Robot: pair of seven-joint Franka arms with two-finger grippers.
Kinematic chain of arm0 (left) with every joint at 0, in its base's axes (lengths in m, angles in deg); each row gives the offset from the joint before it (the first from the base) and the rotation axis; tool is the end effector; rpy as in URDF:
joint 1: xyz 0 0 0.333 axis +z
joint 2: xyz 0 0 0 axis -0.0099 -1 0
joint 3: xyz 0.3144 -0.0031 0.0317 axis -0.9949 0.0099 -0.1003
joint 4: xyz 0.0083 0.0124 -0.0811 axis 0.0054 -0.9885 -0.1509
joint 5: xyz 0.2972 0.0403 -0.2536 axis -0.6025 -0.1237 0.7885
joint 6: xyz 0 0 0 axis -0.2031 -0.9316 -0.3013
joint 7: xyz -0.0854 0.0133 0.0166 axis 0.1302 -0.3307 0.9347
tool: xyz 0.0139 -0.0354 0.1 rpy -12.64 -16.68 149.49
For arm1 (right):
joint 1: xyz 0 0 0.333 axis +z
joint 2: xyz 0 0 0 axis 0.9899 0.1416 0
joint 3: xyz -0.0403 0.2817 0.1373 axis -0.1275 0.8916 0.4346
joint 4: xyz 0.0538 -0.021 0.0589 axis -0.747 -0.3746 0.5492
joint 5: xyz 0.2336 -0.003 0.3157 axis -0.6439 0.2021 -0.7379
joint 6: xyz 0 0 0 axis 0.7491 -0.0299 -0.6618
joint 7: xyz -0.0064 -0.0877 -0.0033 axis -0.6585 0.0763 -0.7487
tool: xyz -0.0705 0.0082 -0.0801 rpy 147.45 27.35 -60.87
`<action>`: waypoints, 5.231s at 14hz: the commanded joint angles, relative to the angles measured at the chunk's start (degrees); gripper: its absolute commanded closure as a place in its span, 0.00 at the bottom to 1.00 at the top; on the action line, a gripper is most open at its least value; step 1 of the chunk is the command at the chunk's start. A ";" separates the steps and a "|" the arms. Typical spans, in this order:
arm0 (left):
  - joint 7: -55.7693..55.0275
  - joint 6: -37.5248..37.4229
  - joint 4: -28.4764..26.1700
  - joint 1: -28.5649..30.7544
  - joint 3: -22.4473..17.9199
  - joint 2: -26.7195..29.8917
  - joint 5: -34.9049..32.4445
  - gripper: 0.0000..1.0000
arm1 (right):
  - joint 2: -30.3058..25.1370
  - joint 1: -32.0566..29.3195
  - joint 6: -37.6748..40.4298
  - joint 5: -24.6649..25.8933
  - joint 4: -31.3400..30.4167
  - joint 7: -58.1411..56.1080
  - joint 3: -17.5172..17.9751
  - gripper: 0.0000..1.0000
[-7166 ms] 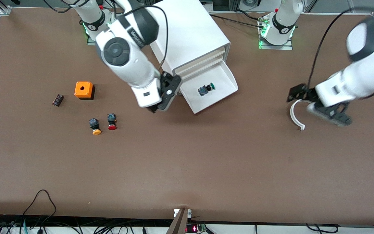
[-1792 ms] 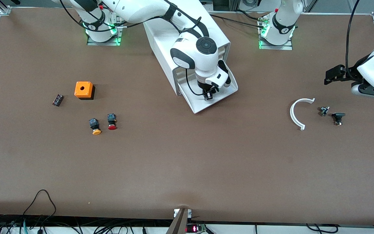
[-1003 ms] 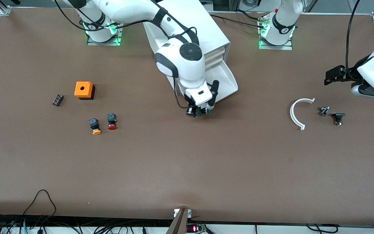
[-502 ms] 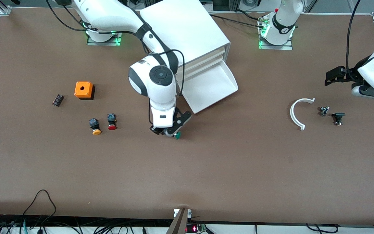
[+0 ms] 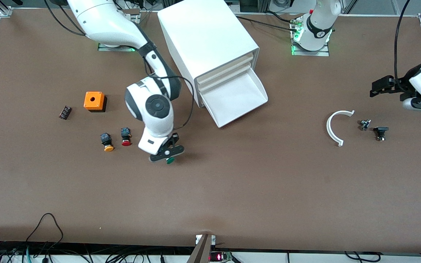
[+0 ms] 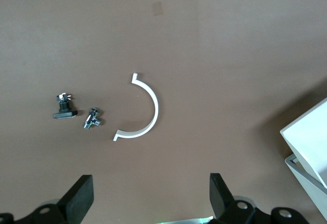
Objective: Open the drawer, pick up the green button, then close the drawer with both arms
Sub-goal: 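Set the green button beside the red button while the left gripper approaches, then retract the right gripper while the left gripper reaches the drawer front, then push the open drawer shut into the cabinet with the left gripper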
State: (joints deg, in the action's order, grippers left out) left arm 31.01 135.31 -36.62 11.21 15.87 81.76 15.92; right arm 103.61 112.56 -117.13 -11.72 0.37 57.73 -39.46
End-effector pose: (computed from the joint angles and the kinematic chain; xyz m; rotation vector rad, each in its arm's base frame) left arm 0.5586 0.0339 0.5564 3.0957 -0.1525 -0.2153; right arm 0.6247 0.3384 0.2604 2.9061 0.4951 0.0856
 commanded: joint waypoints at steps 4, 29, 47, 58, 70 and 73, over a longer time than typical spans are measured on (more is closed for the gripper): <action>-0.83 -0.40 4.01 -1.32 1.38 -2.60 -1.40 0.00 | -4.73 -5.30 -2.75 -4.42 -10.38 1.44 0.48 0.66; -53.91 23.59 4.20 -26.64 2.26 -29.33 -0.96 0.00 | -24.32 -17.25 27.02 -13.86 1.12 4.87 -2.95 0.00; -76.39 45.74 -11.70 -38.93 2.26 -28.37 -1.05 0.00 | -48.58 -28.86 29.06 -9.18 -19.60 -16.93 -2.77 0.00; -88.62 45.74 -14.08 -43.78 8.22 -28.19 -1.05 0.00 | -46.49 -28.42 29.40 -9.79 -16.64 -19.30 -3.39 0.00; -88.46 45.39 -10.05 -44.50 8.06 -29.33 -0.79 0.00 | -45.52 -28.07 29.67 -9.80 -14.70 -18.95 -3.04 0.00; -83.74 37.43 -2.86 -38.87 8.06 -29.16 -1.22 0.00 | -45.43 -28.06 29.67 -9.79 -14.70 -18.77 -3.04 0.00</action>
State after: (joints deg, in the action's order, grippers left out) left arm -55.98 179.06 -44.56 -31.14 23.66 51.99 15.92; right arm 57.65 84.38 -88.14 -21.61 -15.63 39.43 -42.39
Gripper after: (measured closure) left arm 0.000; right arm 0.000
